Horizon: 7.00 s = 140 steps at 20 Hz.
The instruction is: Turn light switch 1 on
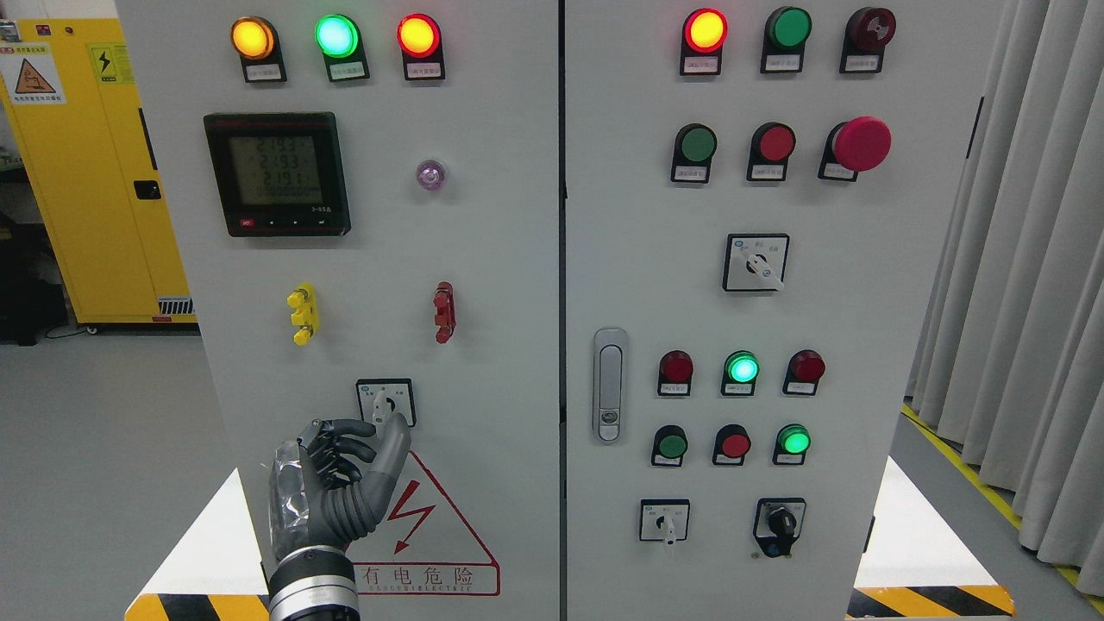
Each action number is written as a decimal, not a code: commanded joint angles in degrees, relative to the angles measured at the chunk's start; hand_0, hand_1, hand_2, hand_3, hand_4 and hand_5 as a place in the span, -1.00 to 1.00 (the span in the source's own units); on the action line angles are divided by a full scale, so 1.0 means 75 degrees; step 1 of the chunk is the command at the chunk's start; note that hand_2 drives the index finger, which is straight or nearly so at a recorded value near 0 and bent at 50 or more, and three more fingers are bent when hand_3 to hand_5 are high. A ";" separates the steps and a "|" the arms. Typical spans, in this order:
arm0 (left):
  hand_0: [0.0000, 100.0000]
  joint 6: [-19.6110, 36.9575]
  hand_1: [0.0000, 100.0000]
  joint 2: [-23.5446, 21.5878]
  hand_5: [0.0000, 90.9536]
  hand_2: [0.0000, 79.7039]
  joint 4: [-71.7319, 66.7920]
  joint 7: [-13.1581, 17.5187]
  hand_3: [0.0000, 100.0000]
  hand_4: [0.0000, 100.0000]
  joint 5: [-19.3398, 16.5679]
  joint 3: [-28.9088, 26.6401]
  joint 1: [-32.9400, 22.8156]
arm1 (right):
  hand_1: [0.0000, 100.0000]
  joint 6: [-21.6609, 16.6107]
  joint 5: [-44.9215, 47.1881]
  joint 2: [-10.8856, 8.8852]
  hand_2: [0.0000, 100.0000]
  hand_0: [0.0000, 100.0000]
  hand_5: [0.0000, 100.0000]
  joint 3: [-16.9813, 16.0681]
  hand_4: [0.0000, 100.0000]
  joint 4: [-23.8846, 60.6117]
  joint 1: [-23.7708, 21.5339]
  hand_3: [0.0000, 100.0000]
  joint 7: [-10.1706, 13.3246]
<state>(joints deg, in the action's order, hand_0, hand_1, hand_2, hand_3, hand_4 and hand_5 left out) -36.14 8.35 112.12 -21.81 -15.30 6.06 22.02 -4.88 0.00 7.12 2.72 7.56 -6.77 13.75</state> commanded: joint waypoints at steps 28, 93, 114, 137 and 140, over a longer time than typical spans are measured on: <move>-0.44 -0.0209 0.27 0.0024 0.76 0.44 -0.0301 0.0001 0.59 0.84 -0.0057 0.0012 0.0275 | 0.00 0.0006 0.0223 0.0000 -0.92 -1.00 -1.00 0.0000 -1.00 0.0011 0.0000 -1.00 -0.0006; -0.05 -0.0256 -0.04 0.0047 0.76 0.51 -0.0360 0.0013 0.63 0.85 -0.0034 0.0094 0.0334 | 0.00 0.0006 0.0223 0.0000 -0.92 -1.00 -1.00 0.0000 -1.00 0.0000 0.0000 -1.00 -0.0006; 0.12 -0.0256 -0.11 0.0059 0.73 0.51 -0.0360 0.0013 0.64 0.83 -0.0022 0.0094 0.0346 | 0.00 0.0006 0.0223 0.0000 -0.92 -1.00 -1.00 0.0000 -1.00 0.0000 0.0000 -1.00 -0.0006; -0.75 -0.0232 -0.24 0.0047 0.73 0.51 -0.0348 0.0001 0.64 0.83 -0.0022 0.0094 0.0311 | 0.00 0.0006 0.0223 0.0000 -0.92 -1.00 -1.00 0.0000 -1.00 0.0000 0.0000 -1.00 -0.0006; -0.77 -0.0220 -0.23 0.0047 0.72 0.51 -0.0301 0.0001 0.64 0.83 -0.0010 0.0106 0.0252 | 0.00 0.0006 0.0223 0.0000 -0.92 -1.00 -1.00 0.0000 -1.00 0.0000 0.0000 -1.00 -0.0006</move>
<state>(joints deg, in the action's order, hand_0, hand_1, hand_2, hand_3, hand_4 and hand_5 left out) -38.00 8.73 109.50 -21.99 -15.47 6.78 24.37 -4.88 0.00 7.12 2.72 7.56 -6.77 13.75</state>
